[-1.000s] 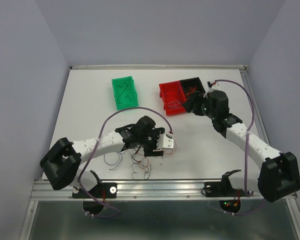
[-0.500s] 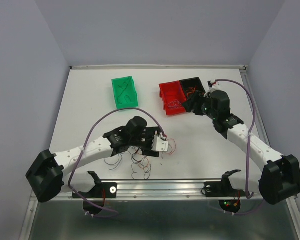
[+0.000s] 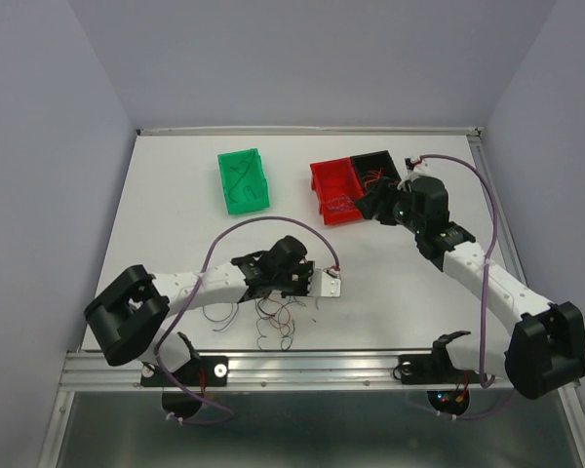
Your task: Untangle the cables
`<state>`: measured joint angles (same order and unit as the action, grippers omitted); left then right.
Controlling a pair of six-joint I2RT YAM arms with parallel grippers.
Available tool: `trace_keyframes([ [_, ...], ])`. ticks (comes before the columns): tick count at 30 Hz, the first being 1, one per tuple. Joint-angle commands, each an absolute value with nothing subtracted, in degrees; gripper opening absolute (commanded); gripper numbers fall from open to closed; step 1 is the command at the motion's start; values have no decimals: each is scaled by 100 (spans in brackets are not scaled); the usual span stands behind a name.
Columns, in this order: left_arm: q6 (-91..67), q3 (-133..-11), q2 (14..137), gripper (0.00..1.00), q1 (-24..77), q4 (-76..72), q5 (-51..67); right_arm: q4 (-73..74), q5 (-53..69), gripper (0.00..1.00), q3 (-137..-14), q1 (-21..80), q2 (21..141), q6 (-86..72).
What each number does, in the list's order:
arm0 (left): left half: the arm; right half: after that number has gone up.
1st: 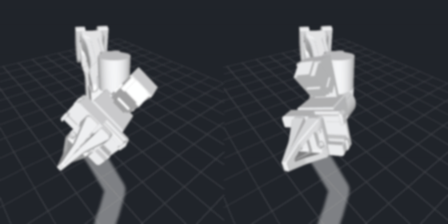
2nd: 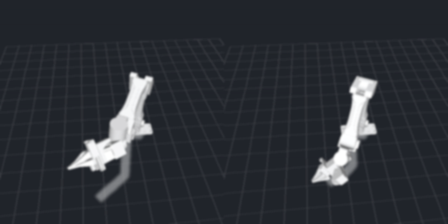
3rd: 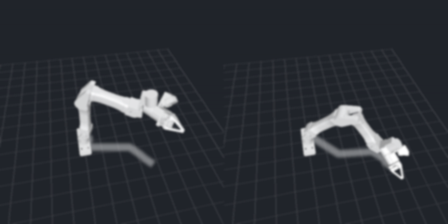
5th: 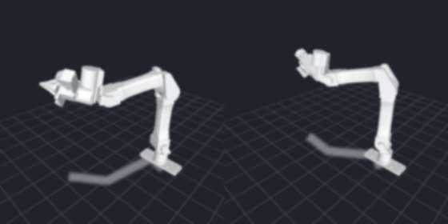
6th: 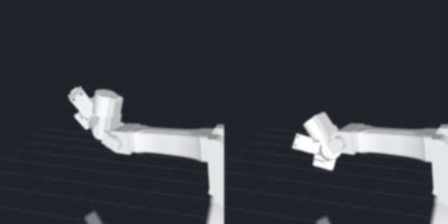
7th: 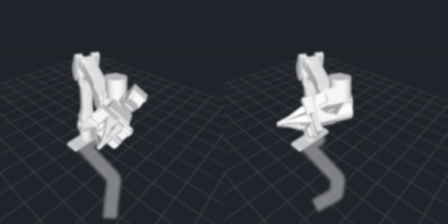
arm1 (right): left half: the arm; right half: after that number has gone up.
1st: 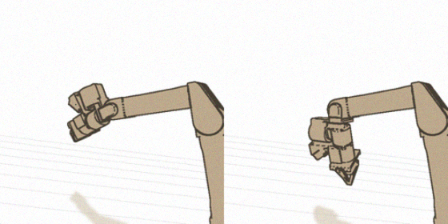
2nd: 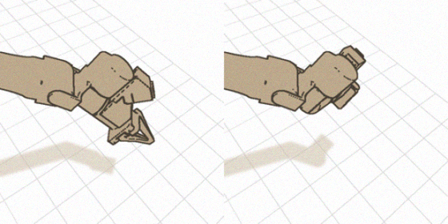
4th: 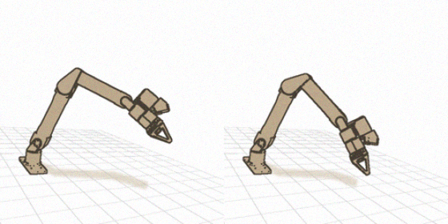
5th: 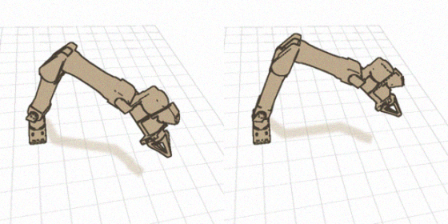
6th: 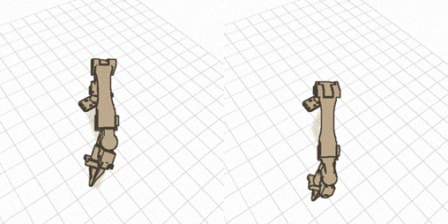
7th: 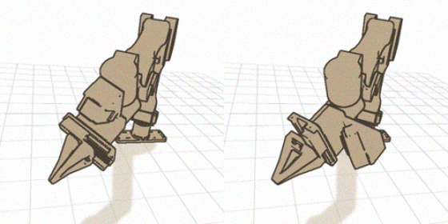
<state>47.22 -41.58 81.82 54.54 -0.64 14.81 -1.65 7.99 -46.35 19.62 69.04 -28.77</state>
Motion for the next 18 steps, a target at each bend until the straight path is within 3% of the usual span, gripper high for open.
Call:
trace_keyframes([
  [1,4518,-4333,7920,0,5484,-377,1362,-360,826,72,-4632,2013,6767,-2874],
  [4,4290,-4342,7332,0,5484,-501,1415,-500,948,72,-4579,2021,6803,-2909],
  [5,3958,-4977,6756,0,5484,-162,1537,-997,1445,72,-4353,2021,6881,-2970],
  [10,3727,-6080,6224,0,5493,858,1653,-1878,2063,72,-4009,2083,6900,-3067],
  [18,3533,-7813,6293,0,5493,1644,1012,-2259,1995,73,-3779,2153,6583,-3015],
])
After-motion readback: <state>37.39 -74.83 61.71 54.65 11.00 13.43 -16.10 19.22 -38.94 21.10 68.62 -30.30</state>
